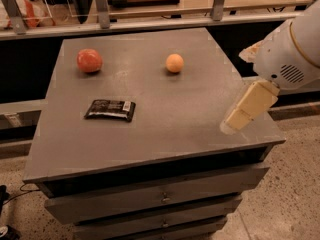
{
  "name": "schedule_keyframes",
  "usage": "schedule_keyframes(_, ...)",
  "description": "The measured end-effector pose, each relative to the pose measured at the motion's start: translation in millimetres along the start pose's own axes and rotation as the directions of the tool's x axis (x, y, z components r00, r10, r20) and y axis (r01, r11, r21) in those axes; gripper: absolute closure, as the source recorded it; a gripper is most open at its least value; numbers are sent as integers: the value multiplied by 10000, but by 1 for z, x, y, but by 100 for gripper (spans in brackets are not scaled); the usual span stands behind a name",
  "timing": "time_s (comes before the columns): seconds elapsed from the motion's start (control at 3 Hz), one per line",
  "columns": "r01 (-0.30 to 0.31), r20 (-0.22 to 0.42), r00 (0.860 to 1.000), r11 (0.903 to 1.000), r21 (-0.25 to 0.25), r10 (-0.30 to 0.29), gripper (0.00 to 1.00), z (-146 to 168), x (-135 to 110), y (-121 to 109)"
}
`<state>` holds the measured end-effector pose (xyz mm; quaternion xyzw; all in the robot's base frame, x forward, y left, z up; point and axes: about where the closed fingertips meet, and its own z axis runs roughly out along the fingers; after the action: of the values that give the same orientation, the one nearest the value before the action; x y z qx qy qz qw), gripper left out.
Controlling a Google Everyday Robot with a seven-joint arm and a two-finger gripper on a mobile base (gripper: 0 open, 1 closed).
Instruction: Pick rxbar chocolate
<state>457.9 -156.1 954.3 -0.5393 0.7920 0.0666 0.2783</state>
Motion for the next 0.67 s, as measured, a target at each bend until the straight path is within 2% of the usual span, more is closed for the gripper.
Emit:
schedule_keyframes(0.33, -679, 112, 9976, 9977, -9, 679, 0, 24, 3, 10)
schedule_keyframes(0.67, -814, 587, 9948, 9962, -308, 831, 0, 57, -3, 23)
